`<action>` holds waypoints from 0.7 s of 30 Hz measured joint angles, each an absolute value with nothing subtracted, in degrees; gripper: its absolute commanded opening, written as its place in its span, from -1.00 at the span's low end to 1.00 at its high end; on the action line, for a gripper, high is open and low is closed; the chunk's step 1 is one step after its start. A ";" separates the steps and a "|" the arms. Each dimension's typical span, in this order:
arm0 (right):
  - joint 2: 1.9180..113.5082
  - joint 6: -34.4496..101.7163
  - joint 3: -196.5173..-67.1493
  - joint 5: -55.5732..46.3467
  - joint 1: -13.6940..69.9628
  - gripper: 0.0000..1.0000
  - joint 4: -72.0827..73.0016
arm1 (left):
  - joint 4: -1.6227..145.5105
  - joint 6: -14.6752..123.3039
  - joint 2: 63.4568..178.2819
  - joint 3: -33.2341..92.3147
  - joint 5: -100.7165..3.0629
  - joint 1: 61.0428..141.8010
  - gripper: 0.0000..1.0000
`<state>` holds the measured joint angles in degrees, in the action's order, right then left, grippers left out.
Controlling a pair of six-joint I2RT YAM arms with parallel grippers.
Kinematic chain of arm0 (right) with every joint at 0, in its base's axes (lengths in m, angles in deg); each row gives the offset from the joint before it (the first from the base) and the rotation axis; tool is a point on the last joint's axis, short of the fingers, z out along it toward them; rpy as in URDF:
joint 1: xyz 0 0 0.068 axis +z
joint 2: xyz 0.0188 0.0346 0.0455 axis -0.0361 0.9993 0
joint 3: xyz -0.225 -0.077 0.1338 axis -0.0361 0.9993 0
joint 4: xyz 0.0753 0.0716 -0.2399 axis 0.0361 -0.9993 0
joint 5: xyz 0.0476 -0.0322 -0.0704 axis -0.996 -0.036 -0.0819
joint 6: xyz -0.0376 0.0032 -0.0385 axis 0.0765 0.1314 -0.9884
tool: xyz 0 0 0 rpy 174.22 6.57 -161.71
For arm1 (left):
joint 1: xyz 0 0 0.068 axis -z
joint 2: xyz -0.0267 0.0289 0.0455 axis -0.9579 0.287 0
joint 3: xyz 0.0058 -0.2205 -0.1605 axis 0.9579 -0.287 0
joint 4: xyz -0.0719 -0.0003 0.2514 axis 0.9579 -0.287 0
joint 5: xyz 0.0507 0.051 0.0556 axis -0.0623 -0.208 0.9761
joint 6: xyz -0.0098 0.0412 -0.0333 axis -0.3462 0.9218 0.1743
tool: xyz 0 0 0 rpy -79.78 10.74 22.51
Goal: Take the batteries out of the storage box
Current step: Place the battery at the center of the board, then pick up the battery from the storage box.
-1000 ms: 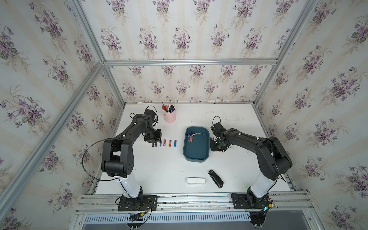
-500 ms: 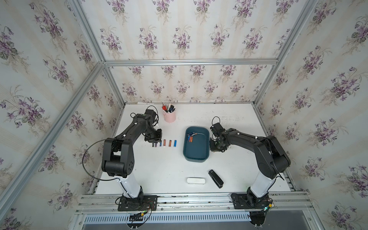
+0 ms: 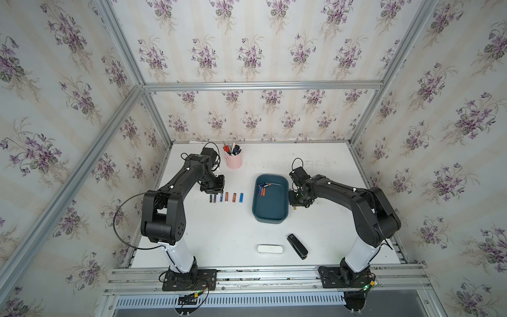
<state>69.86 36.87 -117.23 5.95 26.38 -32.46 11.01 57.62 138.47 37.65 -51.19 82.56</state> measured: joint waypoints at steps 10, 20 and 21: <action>66.32 36.85 -122.74 7.09 26.18 -0.41 -36.17 | 5.28 56.35 140.07 50.85 -41.15 95.54 -0.40; 64.03 35.49 -123.66 7.96 22.93 -0.41 -38.45 | 0.96 53.97 155.78 68.20 -33.02 108.59 -0.34; 63.76 35.30 -123.48 7.94 22.55 -0.41 -38.47 | 0.54 53.93 157.75 70.04 -32.63 109.46 -0.34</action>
<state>63.76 35.30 -123.48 7.94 22.55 -38.47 0.54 53.93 157.75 70.04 -32.63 109.46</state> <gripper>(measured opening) 0.295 0.334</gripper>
